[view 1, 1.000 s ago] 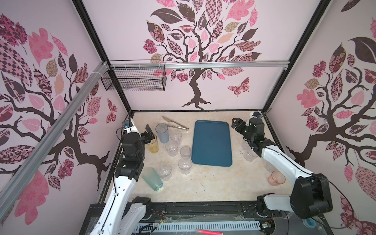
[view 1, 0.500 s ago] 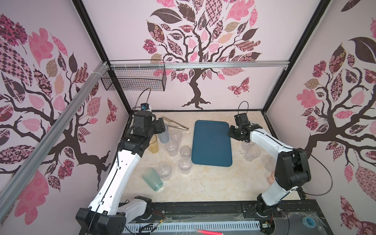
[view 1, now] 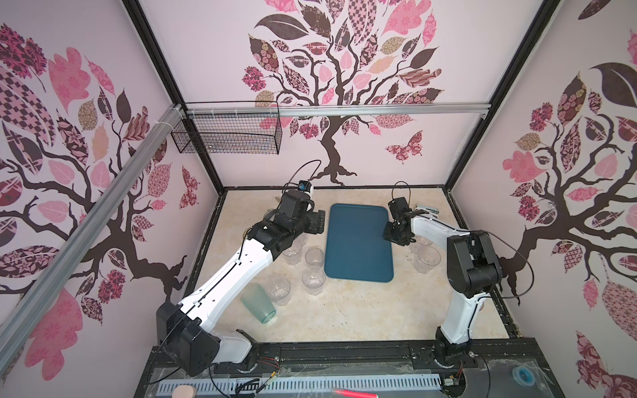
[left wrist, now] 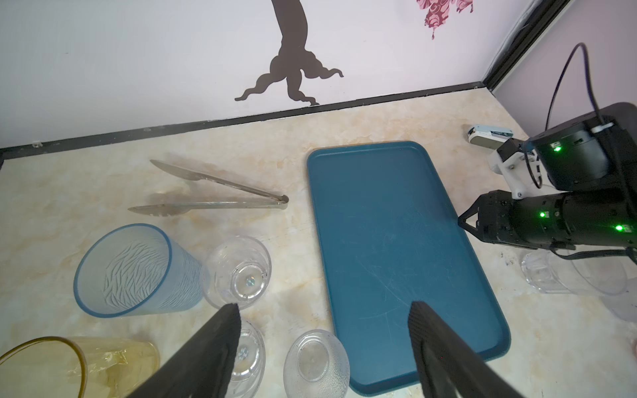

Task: Place the glasses into the tray
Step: Rotate the tray at the center of the table.

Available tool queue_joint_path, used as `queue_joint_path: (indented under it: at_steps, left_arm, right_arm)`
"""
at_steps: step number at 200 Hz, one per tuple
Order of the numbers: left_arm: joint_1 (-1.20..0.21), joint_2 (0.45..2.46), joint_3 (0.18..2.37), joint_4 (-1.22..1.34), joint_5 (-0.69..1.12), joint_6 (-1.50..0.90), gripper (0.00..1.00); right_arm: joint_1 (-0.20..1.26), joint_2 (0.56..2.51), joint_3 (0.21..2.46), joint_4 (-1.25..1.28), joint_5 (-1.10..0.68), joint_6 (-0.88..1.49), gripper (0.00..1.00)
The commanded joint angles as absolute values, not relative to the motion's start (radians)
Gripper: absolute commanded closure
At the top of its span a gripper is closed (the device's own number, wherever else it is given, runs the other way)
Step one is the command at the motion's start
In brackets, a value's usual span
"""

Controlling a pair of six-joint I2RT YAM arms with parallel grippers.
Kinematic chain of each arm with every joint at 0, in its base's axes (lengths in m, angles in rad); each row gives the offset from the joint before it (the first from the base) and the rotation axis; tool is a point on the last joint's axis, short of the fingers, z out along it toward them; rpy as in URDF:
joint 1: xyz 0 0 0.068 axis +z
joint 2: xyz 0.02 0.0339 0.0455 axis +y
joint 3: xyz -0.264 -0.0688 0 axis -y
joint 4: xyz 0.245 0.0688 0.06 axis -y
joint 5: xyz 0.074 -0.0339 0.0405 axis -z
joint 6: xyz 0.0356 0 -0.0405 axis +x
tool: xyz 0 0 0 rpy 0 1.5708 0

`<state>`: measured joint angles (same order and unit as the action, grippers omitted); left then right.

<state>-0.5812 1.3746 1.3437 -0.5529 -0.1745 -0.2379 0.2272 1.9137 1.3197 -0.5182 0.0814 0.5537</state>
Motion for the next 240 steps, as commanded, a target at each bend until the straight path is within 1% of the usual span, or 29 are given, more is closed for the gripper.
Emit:
queue_joint_path:
  at_steps: [1, 46, 65, 78, 132, 154, 197, 218, 230, 240]
  left_arm:
    - [-0.581, 1.37, 1.309, -0.508, -0.174, -0.252, 0.2]
    - [-0.58, 1.372, 1.304, -0.511, -0.196, -0.266, 0.21]
    - [-0.58, 1.376, 1.309, -0.51, -0.221, -0.278, 0.22]
    - [-0.581, 1.385, 1.319, -0.508, -0.225, -0.285, 0.22]
    - [-0.58, 1.408, 1.327, -0.508, -0.255, -0.313, 0.24]
    - [-0.581, 1.408, 1.321, -0.503, -0.259, -0.319, 0.24]
    - [-0.581, 1.417, 1.319, -0.498, -0.258, -0.332, 0.25]
    - [-0.58, 1.415, 1.315, -0.496, -0.256, -0.337, 0.25]
    - [-0.58, 1.415, 1.313, -0.494, -0.258, -0.34, 0.25]
    - [-0.58, 1.416, 1.312, -0.495, -0.26, -0.341, 0.25]
  right_arm:
    - [0.222, 1.99, 1.372, -0.526, 0.069, 0.557, 0.61]
    - [0.218, 2.038, 1.368, -0.503, 0.043, 0.572, 0.7]
    - [0.217, 2.036, 1.349, -0.494, 0.036, 0.587, 0.77]
    - [0.218, 2.02, 1.326, -0.477, 0.026, 0.602, 0.81]
    - [0.218, 1.916, 1.208, -0.438, 0.036, 0.668, 0.92]
    - [0.218, 1.873, 1.156, -0.426, 0.046, 0.712, 1.0]
    - [0.22, 1.784, 1.085, -0.417, 0.044, 0.802, 1.0]
    - [0.221, 1.72, 1.022, -0.417, 0.051, 0.881, 1.0]
    - [0.222, 1.675, 0.973, -0.392, 0.036, 0.923, 0.97]
    - [0.23, 1.642, 0.947, -0.384, 0.032, 0.944, 0.92]
